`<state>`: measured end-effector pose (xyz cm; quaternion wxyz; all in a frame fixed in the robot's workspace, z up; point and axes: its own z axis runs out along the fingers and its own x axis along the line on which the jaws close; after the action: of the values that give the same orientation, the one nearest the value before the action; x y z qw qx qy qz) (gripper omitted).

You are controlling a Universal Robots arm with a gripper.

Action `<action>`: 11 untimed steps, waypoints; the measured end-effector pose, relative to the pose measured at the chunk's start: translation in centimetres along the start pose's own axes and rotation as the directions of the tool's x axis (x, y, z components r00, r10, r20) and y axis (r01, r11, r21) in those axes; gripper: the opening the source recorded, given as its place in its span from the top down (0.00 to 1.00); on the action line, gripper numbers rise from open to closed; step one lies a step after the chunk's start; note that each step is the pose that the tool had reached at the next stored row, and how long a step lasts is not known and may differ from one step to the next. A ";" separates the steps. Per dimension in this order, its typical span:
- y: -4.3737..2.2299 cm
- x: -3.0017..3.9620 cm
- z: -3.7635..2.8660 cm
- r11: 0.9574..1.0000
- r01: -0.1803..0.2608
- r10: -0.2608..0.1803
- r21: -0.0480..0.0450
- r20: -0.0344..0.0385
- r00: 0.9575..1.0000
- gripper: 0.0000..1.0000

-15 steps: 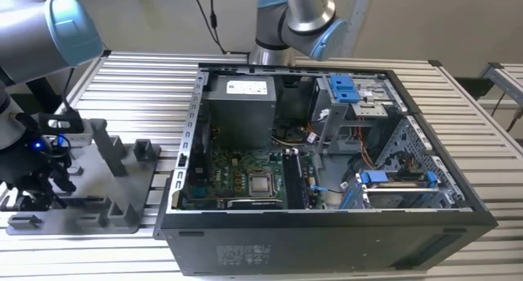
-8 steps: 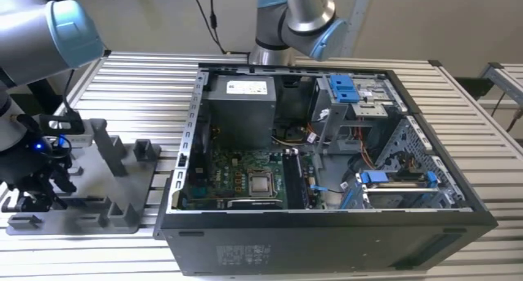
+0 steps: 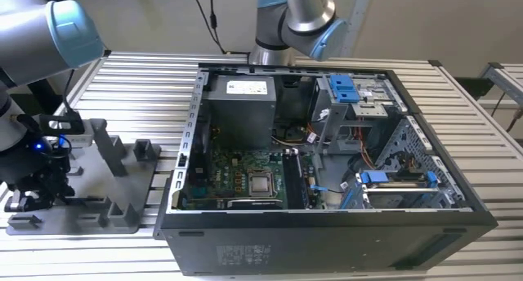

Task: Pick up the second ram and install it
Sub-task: 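Pick up the second ram and move it above second insertion slot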

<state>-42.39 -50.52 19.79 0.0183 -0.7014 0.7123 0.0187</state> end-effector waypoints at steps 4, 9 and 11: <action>0.00 0.00 0.00 1.000 0.000 0.000 0.000 0.000 1.000 0.73; 0.00 0.00 0.10 1.000 0.001 -0.001 0.000 0.000 1.000 0.73; 0.00 0.01 0.18 1.000 0.001 -0.001 0.000 0.000 1.000 0.73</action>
<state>-42.39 -50.52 19.61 0.0183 -0.7016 0.7121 0.0187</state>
